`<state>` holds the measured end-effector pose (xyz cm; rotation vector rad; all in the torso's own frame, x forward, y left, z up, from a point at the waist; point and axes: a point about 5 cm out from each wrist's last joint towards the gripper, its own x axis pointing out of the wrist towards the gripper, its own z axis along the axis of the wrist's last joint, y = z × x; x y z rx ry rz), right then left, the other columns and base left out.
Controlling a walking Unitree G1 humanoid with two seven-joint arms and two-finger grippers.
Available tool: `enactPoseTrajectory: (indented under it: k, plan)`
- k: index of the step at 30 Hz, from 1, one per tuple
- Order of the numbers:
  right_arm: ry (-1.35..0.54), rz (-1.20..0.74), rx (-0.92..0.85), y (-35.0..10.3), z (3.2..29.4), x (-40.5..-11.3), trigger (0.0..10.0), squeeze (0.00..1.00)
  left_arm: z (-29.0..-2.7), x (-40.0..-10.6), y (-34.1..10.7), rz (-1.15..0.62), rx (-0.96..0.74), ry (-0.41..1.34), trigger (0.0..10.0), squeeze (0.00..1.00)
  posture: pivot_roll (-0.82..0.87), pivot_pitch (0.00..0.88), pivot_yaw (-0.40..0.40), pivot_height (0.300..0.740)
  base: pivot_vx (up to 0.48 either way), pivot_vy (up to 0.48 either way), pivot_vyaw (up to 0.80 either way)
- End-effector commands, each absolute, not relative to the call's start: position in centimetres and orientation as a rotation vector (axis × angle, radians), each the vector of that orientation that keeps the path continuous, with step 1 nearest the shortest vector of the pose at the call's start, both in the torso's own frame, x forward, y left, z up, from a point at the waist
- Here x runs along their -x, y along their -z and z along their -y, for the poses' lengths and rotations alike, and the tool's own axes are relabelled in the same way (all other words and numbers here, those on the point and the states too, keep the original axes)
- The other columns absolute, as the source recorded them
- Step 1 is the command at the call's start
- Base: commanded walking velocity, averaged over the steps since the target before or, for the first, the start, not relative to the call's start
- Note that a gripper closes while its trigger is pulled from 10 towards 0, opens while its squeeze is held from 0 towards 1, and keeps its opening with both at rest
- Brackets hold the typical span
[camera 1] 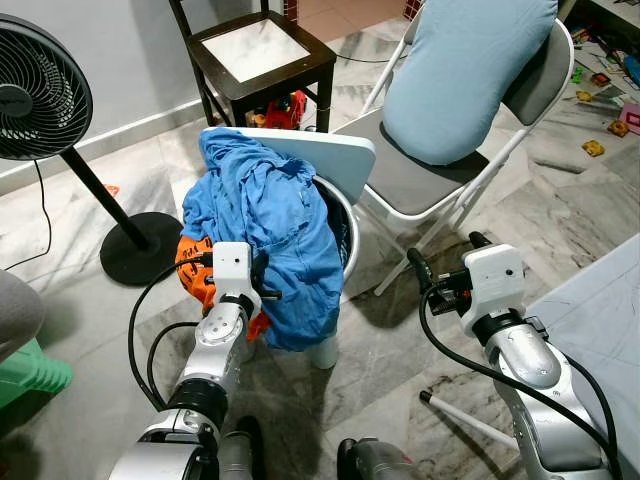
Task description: Hang hanger
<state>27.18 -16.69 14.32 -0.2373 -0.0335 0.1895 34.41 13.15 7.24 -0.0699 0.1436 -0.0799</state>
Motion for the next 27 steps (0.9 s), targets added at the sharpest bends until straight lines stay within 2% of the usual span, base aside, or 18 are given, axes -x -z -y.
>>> enactPoseTrajectory:
  k: [1,9,16,19,24,25,27]
  plan:
    - [-0.171,0.022,0.243,-14.0,17.1,-27.0,10.0,0.00,-13.7,-34.1,-6.7,-0.159,0.059,0.051,0.0,0.00,-0.19,0.237,-0.031,0.740,0.000,0.000,0.00]
    - [-0.173,0.022,0.244,-13.9,17.0,-27.1,10.0,0.00,-15.2,-33.5,-6.6,-0.127,0.033,-0.007,0.0,0.00,-0.18,0.235,-0.038,0.740,0.000,0.000,0.00]
    - [-0.182,0.024,0.248,-13.9,16.9,-27.2,10.0,0.00,-16.4,-33.0,-7.7,-0.050,-0.061,-0.047,0.0,0.00,-0.17,0.236,-0.040,0.740,0.000,0.000,0.00]
    - [-0.182,0.022,0.249,-13.8,16.9,-27.2,10.0,0.00,-17.7,-32.4,-7.5,-0.055,-0.102,-0.100,0.0,0.00,-0.17,0.236,-0.038,0.740,0.000,0.000,0.00]
    - [-0.182,0.021,0.249,-13.8,16.9,-27.1,10.0,0.00,-17.9,-32.0,-7.0,-0.097,-0.093,-0.108,0.0,0.00,-0.17,0.236,-0.038,0.740,0.000,0.000,0.00]
    - [-0.183,0.020,0.249,-13.8,16.9,-27.1,10.0,0.00,-17.5,-31.7,-6.5,-0.135,-0.086,-0.093,10.0,0.00,-0.17,0.236,-0.037,0.740,0.000,0.000,0.00]
    - [-0.185,0.019,0.250,-13.7,16.9,-27.1,10.0,0.00,-17.0,-31.3,-6.1,-0.174,-0.072,-0.083,10.0,0.00,-0.16,0.234,-0.038,0.740,0.000,0.000,0.00]
